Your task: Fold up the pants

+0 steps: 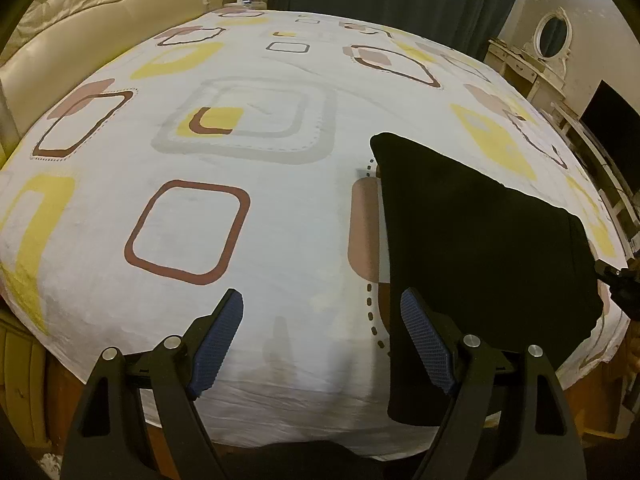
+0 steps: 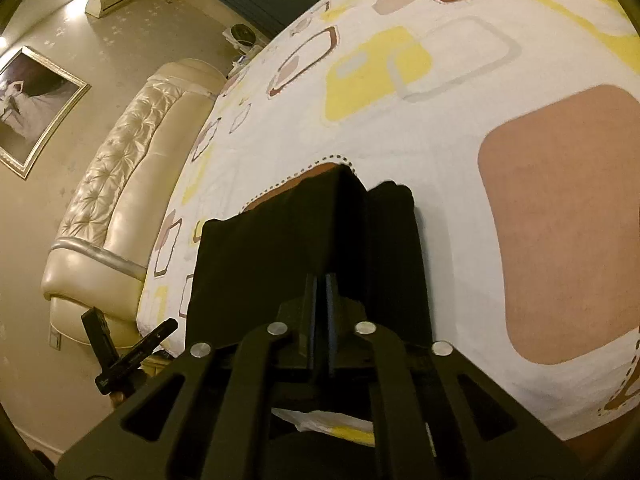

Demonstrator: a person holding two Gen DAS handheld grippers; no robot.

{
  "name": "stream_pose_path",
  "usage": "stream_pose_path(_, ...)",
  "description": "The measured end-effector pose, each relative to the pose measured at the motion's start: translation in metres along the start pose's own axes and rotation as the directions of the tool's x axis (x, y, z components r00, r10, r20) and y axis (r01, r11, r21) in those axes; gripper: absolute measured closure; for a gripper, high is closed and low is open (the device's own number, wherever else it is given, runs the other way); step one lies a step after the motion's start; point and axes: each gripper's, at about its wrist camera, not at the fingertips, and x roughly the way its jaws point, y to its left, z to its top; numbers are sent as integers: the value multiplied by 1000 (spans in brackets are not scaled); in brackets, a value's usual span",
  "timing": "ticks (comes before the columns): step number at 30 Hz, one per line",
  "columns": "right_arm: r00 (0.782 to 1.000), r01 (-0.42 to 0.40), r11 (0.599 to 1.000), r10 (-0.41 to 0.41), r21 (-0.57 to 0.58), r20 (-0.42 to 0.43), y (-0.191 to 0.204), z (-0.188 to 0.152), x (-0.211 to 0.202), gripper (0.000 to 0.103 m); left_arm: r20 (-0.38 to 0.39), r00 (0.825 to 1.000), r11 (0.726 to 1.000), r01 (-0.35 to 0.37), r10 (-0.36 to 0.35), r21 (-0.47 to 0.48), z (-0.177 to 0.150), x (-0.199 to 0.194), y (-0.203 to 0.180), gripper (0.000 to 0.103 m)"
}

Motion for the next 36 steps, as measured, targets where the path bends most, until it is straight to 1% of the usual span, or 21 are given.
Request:
stream_pose_path(2,1000,-10,999,10,37,-1,-6,-2,0,63,0,1000,1000,-8,8,7,0,1,-1,23)
stream_pose_path(3,1000,-6,999,6,42,0,-7,-3,0,59,-1,1000,1000,-8,8,8,-1,1,-1,23)
stream_pose_path(6,999,-34,997,36,70,-35,-12,-9,7,55,-4,1000,1000,-4,4,2,-1,2,-1,23)
stream_pose_path(8,995,-59,995,65,83,-76,-14,-15,18,55,-7,1000,1000,1,-1,0,-1,2,-1,23)
stream_pose_path(10,993,-52,997,59,65,-107,-10,-19,30,57,-8,1000,1000,2,-2,2,-1,2,-1,23)
stream_pose_path(11,993,-45,998,50,50,-110,-7,-21,34,67,-7,1000,1000,0,0,5,-1,2,-2,23)
stream_pose_path(12,994,-27,999,29,22,-108,-2,-23,37,86,-6,1000,1000,-1,1,7,-1,2,-2,23)
stream_pose_path(13,993,-18,1000,18,1,-114,2,-23,39,87,-7,1000,1000,0,0,9,-1,2,-2,23)
stream_pose_path(15,995,-8,1000,6,-27,-98,9,-22,36,90,-6,1000,1000,-1,1,7,-2,2,-2,23)
stream_pose_path(19,999,-23,997,20,-75,-44,24,-16,15,91,-6,1000,1000,2,-2,4,-2,1,-2,23)
stream_pose_path(21,1000,-8,995,6,-96,-19,26,-15,3,91,-4,1000,1000,1,-1,5,-2,1,-2,23)
stream_pose_path(24,1000,16,996,-17,-82,-1,16,-15,-5,94,-3,1000,1000,2,-2,5,-3,1,-2,23)
stream_pose_path(26,998,65,996,-65,-68,-6,2,-18,-4,95,-6,1000,1000,1,-1,6,-3,1,-2,23)
stream_pose_path(27,997,73,996,-74,-51,-14,-7,-21,-1,96,-8,1000,1000,1,-1,6,-3,1,-3,23)
stream_pose_path(30,998,65,998,-66,-17,-19,-22,-27,5,96,-9,1000,1000,-1,1,13,-4,1,-5,23)
stream_pose_path(36,998,66,998,-67,-16,-15,-24,-28,6,96,-13,1000,1000,1,-1,20,-5,2,-6,23)
